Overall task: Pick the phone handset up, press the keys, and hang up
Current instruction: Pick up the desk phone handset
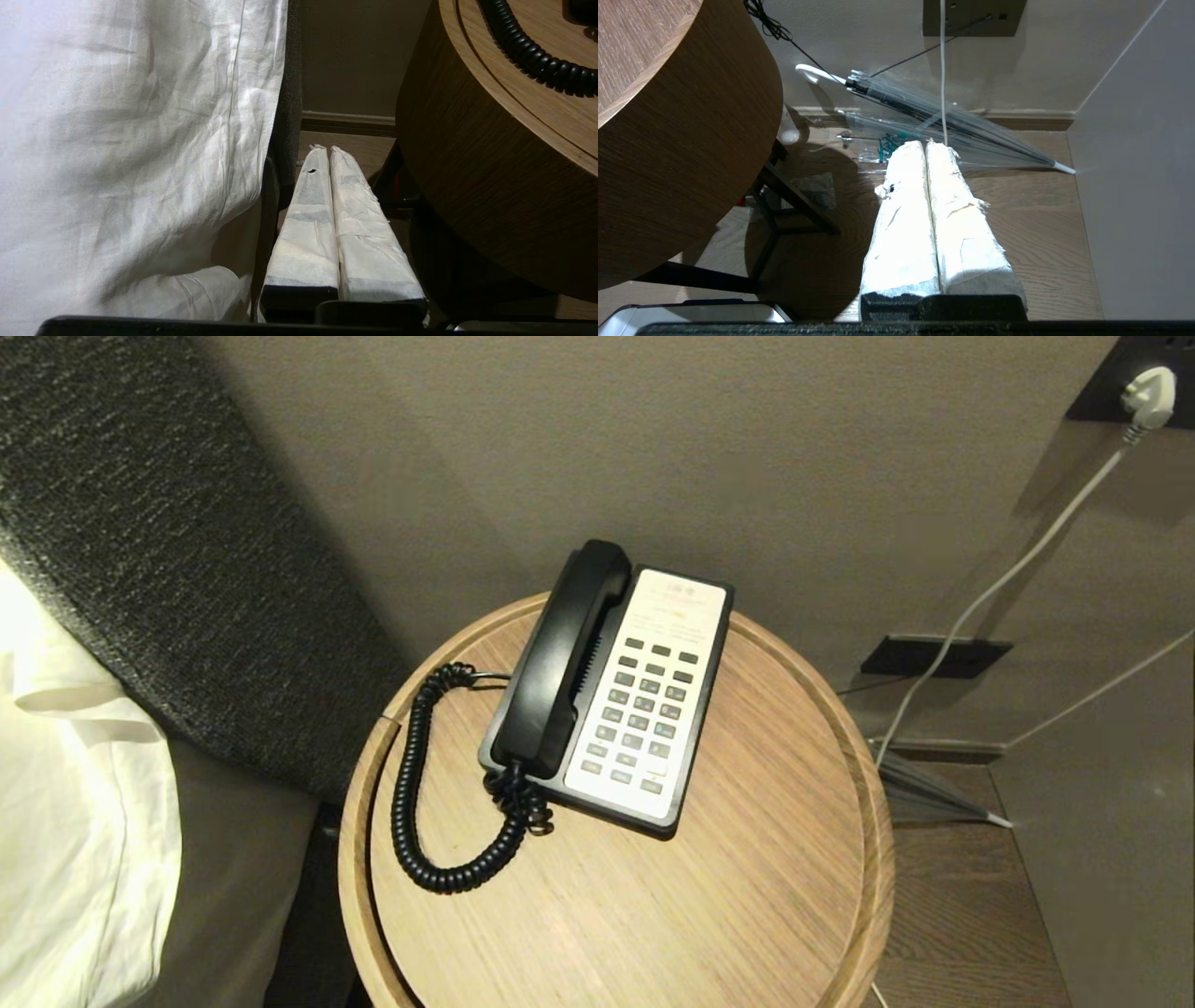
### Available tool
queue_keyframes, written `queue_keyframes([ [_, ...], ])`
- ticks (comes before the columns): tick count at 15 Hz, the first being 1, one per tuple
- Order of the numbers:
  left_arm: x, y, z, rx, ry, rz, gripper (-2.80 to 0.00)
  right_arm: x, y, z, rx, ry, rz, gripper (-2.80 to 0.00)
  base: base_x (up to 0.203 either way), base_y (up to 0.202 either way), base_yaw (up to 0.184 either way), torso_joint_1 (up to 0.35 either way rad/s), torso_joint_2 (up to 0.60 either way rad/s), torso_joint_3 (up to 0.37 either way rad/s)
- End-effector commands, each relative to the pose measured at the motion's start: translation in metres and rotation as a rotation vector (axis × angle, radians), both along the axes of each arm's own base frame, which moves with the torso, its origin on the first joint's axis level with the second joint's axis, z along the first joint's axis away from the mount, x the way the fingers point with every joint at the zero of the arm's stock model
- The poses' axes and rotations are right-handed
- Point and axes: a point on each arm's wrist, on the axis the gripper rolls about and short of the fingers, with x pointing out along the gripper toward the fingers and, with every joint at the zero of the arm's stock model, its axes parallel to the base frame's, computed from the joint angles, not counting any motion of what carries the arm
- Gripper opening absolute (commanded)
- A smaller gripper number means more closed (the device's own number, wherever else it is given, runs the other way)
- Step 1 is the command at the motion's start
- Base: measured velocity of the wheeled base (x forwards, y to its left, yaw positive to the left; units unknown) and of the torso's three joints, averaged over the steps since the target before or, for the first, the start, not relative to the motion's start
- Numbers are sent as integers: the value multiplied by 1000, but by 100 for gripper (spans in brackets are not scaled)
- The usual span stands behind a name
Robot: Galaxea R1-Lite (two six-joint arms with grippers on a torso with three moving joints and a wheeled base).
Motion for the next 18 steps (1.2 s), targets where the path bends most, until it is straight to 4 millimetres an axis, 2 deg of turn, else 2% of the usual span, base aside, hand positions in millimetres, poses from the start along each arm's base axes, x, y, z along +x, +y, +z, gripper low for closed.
queue_keyframes([
  [1, 3, 0, -11, 6, 43, -1, -280, 2, 0, -6, 0, 20, 0, -280, 0, 0, 0, 0, 0, 0],
  [4, 3, 0, -11, 34, 43, 2, -280, 2, 0, -6, 0, 20, 0, -280, 0, 0, 0, 0, 0, 0],
  [6, 0, 0, -1, 48, 14, 1, -280, 2, 0, -6, 0, 20, 0, -280, 0, 0, 0, 0, 0, 0],
  [7, -3, 0, 14, 57, 1, -6, -280, 2, 0, -6, 0, 20, -1, -280, 0, 0, 0, 0, 0, 0],
  [8, -9, -1, 39, 66, -6, -21, -280, 2, 0, -6, 0, 20, 0, -280, 0, 0, 0, 0, 0, 0],
  [10, -16, -2, 104, 79, 3, -79, -280, 2, 0, -6, 0, 20, 0, -280, 0, 0, 0, 0, 0, 0],
  [11, -6, -3, 138, 83, 49, -131, -280, 2, 0, -6, 0, 20, 0, -280, 0, 0, 0, 0, 0, 0],
  [13, 28, -6, 207, 85, 98, -234, -280, 2, 0, -6, 0, 20, 0, -280, 0, 0, 0, 0, 0, 0],
  [15, 74, -8, 265, 82, 151, -320, -280, 2, 0, -6, 0, 20, -1, -280, 0, 0, 0, 0, 0, 0],
  [17, 123, -15, 300, 72, 237, -418, -280, 2, 0, -6, 0, 20, -1, -280, 0, 0, 0, 0, 0, 0],
  [18, 149, -23, 307, 63, 296, -475, -280, 2, 0, -6, 0, 20, -1, -280, 0, 0, 0, 0, 0, 0],
])
